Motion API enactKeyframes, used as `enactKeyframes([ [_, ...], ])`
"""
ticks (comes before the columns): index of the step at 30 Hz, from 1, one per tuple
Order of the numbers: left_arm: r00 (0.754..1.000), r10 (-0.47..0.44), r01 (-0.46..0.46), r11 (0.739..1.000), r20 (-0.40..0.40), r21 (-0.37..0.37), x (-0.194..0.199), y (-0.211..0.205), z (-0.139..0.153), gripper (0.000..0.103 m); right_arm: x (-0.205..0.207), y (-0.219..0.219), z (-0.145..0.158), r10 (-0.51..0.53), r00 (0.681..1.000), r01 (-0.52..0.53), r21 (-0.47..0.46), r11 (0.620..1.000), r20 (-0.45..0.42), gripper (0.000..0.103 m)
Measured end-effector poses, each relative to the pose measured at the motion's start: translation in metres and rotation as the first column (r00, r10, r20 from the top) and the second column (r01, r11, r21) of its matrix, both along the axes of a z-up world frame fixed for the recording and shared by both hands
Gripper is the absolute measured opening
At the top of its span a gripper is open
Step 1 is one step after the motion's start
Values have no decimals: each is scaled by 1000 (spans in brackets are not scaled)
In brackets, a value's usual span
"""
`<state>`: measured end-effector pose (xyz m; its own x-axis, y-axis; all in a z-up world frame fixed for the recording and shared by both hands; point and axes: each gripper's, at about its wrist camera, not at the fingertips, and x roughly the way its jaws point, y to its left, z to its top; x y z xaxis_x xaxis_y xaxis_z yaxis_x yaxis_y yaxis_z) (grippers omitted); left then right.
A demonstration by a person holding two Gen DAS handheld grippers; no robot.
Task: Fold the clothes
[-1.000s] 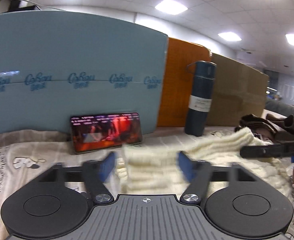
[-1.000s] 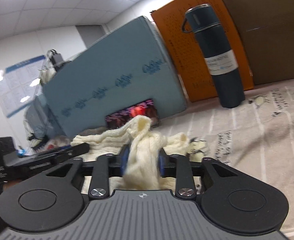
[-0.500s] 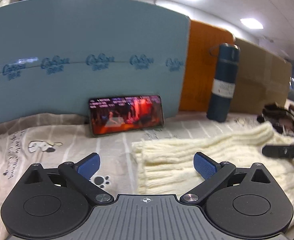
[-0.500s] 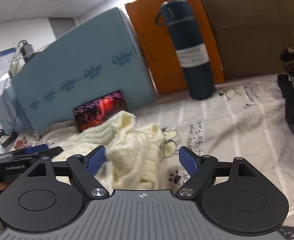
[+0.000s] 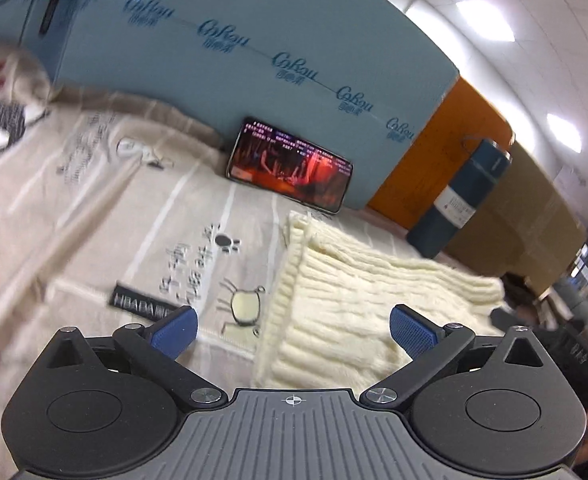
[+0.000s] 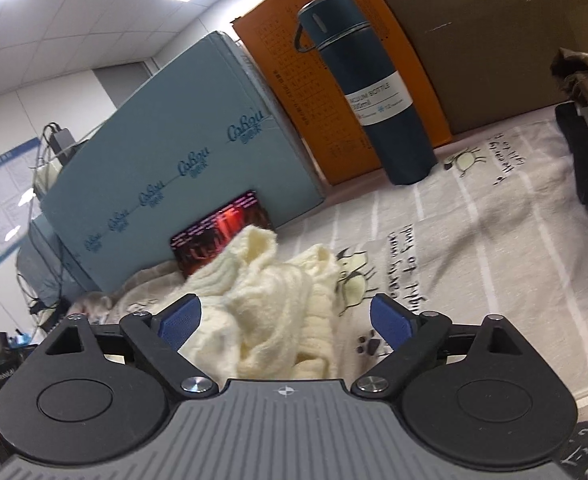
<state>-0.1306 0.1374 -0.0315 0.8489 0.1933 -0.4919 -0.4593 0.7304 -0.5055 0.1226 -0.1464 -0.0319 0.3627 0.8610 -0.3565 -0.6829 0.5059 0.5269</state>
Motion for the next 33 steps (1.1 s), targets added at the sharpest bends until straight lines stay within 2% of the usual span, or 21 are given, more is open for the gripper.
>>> enactKeyframes([
  [6,1000,8,-8,1000,-22,-2,0,-3,-5,103,-7,16,-9,-39,999,41,-160,986,14,96],
  [11,1000,-6,6,1000,-12,15,-1,-9,-3,103,-8,14,-10,-55,998,56,-153,987,11,96],
  [16,999,-54,54,999,-6,-10,1,-12,-4,103,-5,10,-12,-61,998,58,-112,992,-23,98],
  [33,999,-50,50,999,-10,-18,2,-12,-6,103,-5,9,-10,-61,998,58,-114,992,-22,99],
])
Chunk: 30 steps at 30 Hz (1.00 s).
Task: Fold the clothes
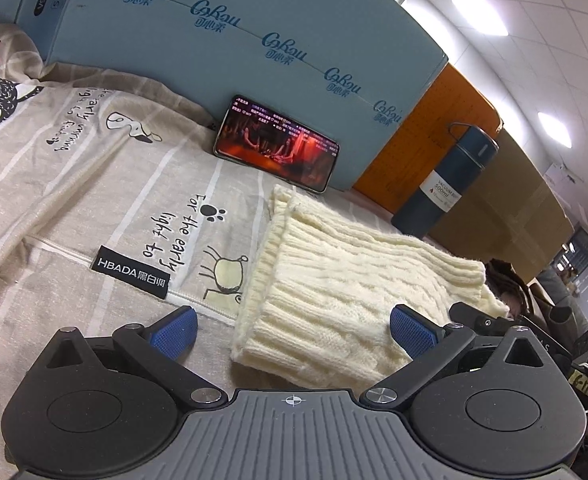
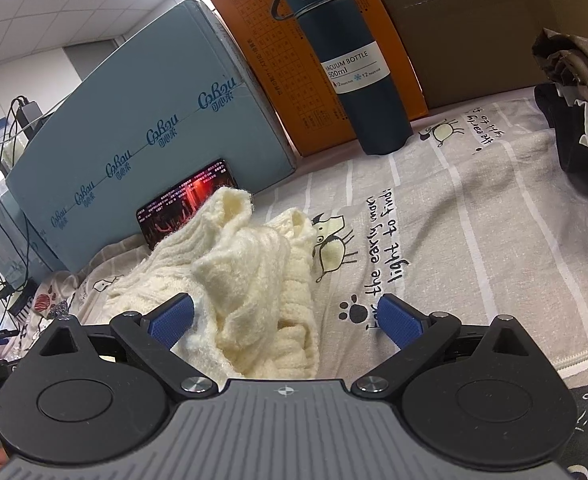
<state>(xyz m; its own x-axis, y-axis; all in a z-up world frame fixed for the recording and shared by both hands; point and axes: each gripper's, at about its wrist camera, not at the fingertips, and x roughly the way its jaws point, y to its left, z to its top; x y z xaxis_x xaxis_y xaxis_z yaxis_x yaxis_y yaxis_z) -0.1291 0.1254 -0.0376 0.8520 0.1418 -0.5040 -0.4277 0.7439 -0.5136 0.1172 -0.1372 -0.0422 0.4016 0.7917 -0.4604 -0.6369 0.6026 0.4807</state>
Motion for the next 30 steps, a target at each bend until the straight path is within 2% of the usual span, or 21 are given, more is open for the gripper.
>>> enactKeyframes([
  [16,1000,0,0,1000,-26,3,1,-3,1,103,0,0,-1,3,1000,-3,-1,1000,3,100],
  [20,998,69,-69,994,-4,-90,-11,-3,4,103,-1,-1,0,-17,1000,17,13,1000,10,100],
  [26,994,107,-104,983,12,-150,-20,-4,-1,103,2,-3,-1,-22,1000,22,42,999,-9,100],
  [28,990,134,-122,967,38,-223,-27,2,-3,103,5,-5,-2,-22,999,25,65,998,-38,100],
  [30,984,164,-136,938,64,-319,-35,11,-5,103,8,-8,-2,-28,997,34,91,995,-69,100],
])
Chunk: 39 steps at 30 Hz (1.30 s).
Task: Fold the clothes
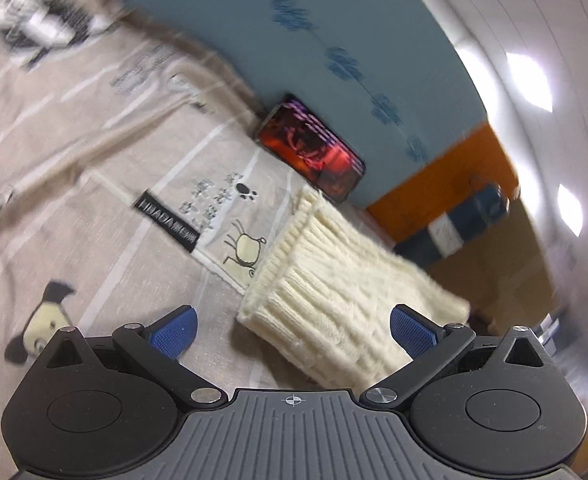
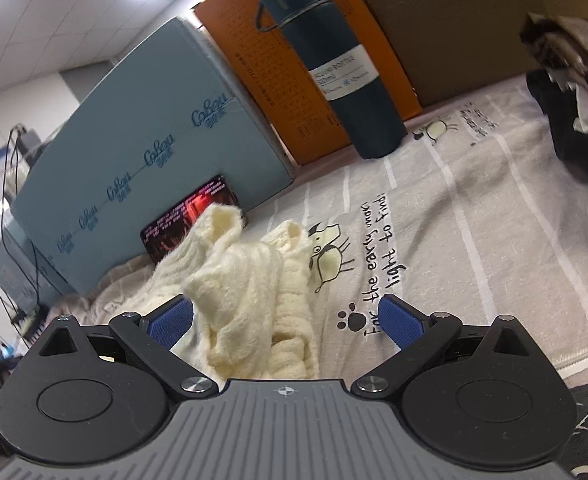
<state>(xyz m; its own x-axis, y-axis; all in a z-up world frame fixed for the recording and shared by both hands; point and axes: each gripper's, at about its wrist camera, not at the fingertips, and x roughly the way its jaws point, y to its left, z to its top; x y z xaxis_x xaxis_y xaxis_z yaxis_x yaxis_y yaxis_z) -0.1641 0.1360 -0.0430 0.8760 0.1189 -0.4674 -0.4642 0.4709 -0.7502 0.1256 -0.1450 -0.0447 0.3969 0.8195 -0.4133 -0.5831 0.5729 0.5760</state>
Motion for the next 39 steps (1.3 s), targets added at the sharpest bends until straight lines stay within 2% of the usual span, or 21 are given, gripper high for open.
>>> enactKeyframes([
  [2,1000,4,-2,996,27,-86,-5,6,-1,103,3,-2,-1,-4,1000,4,24,1000,-28,100],
  [5,998,-65,67,991,23,-115,1,2,-1,103,6,-1,-2,13,999,-12,28,1000,-40,103],
  [9,991,-133,133,989,10,-64,9,-11,1,103,5,3,0,38,999,-38,15,999,-24,103],
  [17,971,-200,203,979,132,-7,23,-15,-8,103,7,1,-3,30,999,-30,18,999,-45,103],
  [19,958,-239,242,970,160,-3,29,-13,-9,103,5,4,-3,53,998,-53,5,999,-44,103],
  [21,953,-236,241,971,191,-1,32,-12,-9,103,3,7,-2,90,994,-90,7,996,-56,103],
  [25,924,-276,296,955,266,-35,51,-5,-14,103,1,12,-4,179,979,-176,39,984,-97,103],
  [31,914,-263,275,961,311,4,65,-6,-17,103,-6,19,-4,198,976,-195,40,980,-87,103],
  [33,913,-279,275,960,299,54,66,-12,-16,102,-10,19,-3,186,980,-184,32,982,-76,97],
  [34,914,-284,274,959,291,78,66,-15,-15,100,-11,19,-3,177,982,-176,26,984,-69,93],
  [35,918,-286,268,958,275,101,66,-17,-14,94,-13,19,-3,166,984,-164,22,986,-64,85],
  [36,922,-286,261,957,261,125,66,-18,-14,83,-13,18,-3,157,986,-156,22,988,-62,75],
  [37,926,-285,254,956,250,149,65,-19,-13,67,-14,17,-3,150,987,-149,26,989,-61,70],
  [38,929,-286,250,953,235,171,65,-19,-13,60,-13,15,-3,150,987,-148,40,988,-65,60],
  [39,932,-286,246,950,222,192,65,-19,-12,47,-12,13,-4,149,987,-146,51,988,-66,53],
])
